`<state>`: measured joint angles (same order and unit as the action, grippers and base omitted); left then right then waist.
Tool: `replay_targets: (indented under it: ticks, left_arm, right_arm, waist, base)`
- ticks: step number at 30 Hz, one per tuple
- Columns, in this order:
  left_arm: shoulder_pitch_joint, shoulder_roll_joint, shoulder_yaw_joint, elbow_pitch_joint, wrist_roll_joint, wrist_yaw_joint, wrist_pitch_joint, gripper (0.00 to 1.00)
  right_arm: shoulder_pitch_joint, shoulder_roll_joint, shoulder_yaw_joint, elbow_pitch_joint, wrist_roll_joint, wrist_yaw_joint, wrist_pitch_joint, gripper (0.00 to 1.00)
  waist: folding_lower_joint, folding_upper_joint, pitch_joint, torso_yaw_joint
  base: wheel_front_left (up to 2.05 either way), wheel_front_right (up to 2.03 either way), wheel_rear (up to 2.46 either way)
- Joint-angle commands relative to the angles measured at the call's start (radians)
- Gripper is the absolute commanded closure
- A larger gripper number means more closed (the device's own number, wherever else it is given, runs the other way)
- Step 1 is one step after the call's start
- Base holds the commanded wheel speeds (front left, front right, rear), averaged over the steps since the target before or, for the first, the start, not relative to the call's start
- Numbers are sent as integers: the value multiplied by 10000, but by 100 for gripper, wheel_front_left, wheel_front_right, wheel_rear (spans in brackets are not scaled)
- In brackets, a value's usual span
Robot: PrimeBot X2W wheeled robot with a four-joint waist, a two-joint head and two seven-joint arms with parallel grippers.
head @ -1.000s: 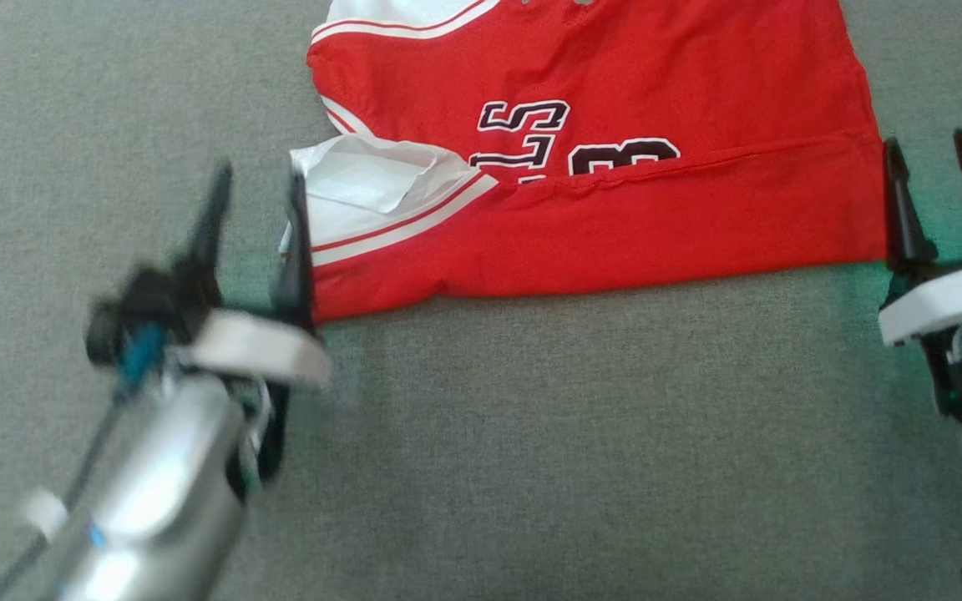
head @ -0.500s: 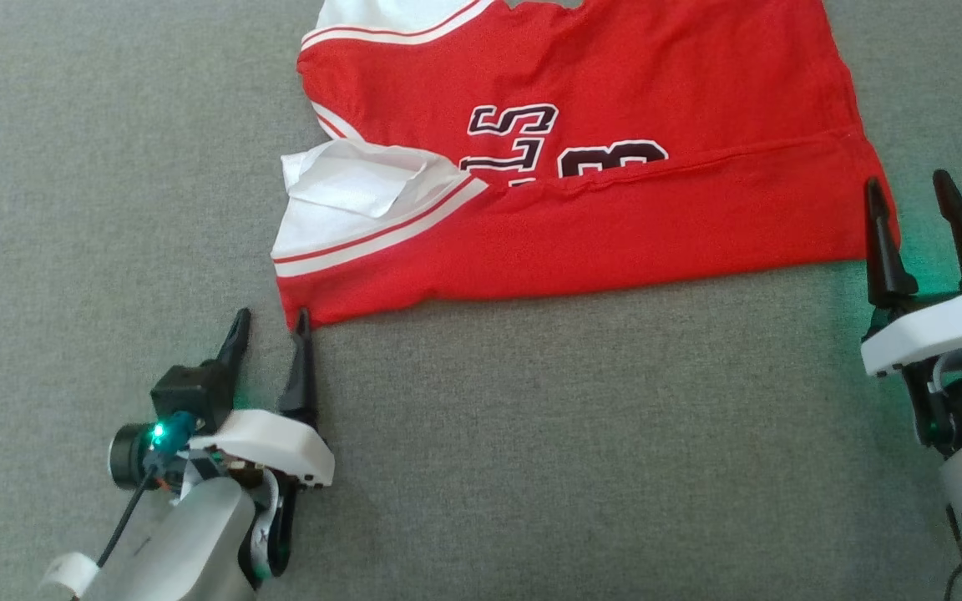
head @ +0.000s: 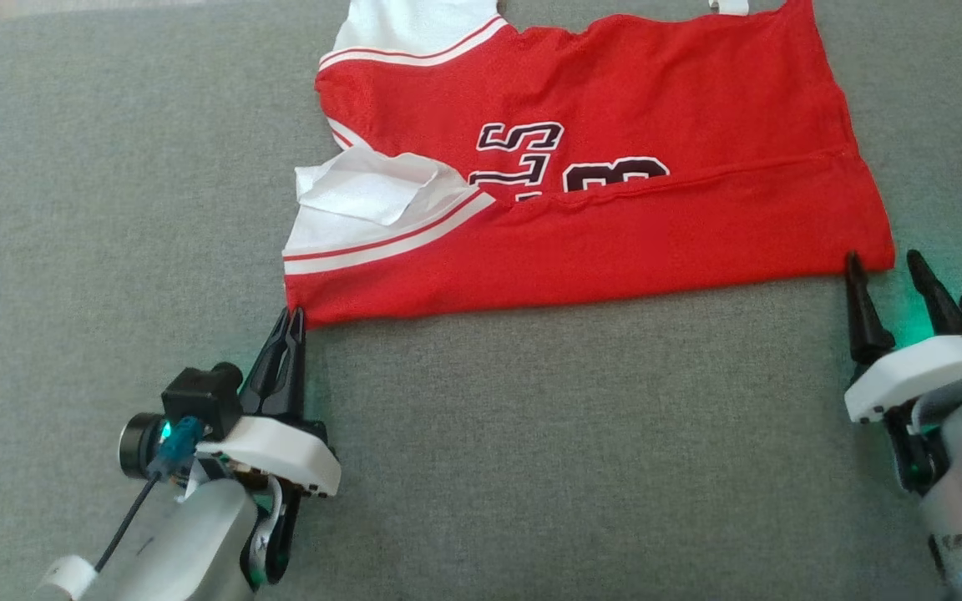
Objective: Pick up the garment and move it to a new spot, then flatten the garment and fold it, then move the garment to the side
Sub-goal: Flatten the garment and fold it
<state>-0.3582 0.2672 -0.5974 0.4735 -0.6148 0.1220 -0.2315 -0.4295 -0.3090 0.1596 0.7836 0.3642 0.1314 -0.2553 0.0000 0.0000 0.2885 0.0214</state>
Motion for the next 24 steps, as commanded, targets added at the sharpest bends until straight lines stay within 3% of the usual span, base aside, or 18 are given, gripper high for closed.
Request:
replay_targets:
  ticks: [1,5,7,18,24]
  left_arm:
    - [-29,317,292,-294,73,-31,-152,100]
    - [60,415,268,-352,112,13,-163,100]
    - [113,444,267,-396,100,23,-168,100]
    - [931,859,282,-1336,-78,309,148,100]
    - [2302,1362,305,-2809,-370,779,675,100]
  right_arm:
    - [-282,19,139,-79,321,-7,-65,9]
    - [-589,-127,741,627,479,-7,28,59]
    - [-689,-105,1011,887,684,-7,189,100]
    - [-466,-708,2009,1083,1407,-7,578,100]
    - [382,-1535,2559,397,1798,-7,812,100]
  waist:
    - [0,0,-30,34]
    - [0,0,-175,93]
    - [0,0,-280,104]
    - [0,0,-1046,-19]
    - [0,0,-1466,-169]
  base:
    - [0,0,0]
    - [0,0,0]
    - [0,0,0]
    - [0,0,0]
    - [0,0,0]
